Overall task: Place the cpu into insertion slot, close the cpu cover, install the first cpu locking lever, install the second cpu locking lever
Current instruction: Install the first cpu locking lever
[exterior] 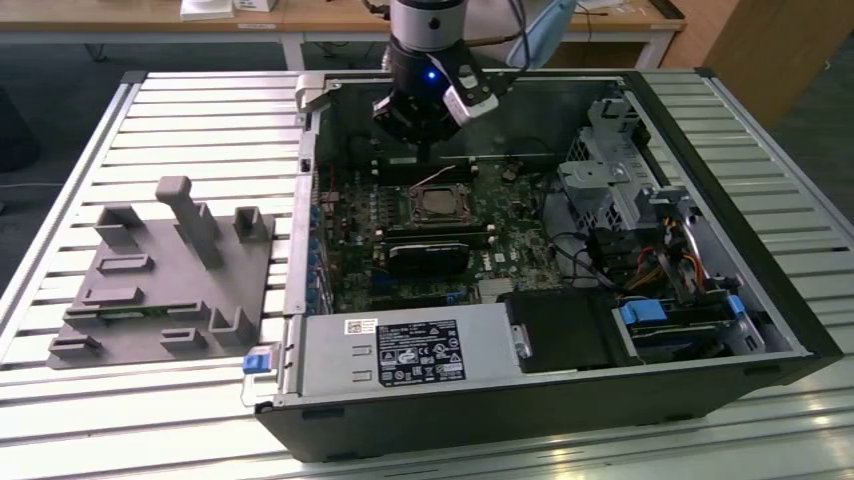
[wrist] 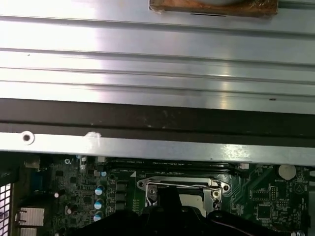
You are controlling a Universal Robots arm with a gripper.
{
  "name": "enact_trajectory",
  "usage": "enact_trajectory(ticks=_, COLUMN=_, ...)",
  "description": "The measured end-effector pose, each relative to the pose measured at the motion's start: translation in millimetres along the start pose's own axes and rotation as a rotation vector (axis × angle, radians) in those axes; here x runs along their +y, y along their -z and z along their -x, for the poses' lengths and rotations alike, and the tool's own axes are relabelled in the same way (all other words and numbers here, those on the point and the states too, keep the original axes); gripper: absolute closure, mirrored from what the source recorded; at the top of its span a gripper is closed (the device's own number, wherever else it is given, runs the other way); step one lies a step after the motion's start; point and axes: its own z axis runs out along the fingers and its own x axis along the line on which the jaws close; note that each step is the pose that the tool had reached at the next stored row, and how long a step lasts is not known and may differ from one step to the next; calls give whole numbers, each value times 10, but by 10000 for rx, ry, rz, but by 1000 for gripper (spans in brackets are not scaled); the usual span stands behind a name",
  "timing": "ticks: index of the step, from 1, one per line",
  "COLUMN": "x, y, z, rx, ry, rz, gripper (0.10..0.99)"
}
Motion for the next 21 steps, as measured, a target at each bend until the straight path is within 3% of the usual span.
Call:
enact_trajectory(ticks=7, x=21, y=-109, z=52, rx=29, ry=-5, rz=-42, gripper=980)
enact_trajectory(ticks=21, x=85, y=-204, z=134, rx=43, ry=-5, rz=-58, gripper=980)
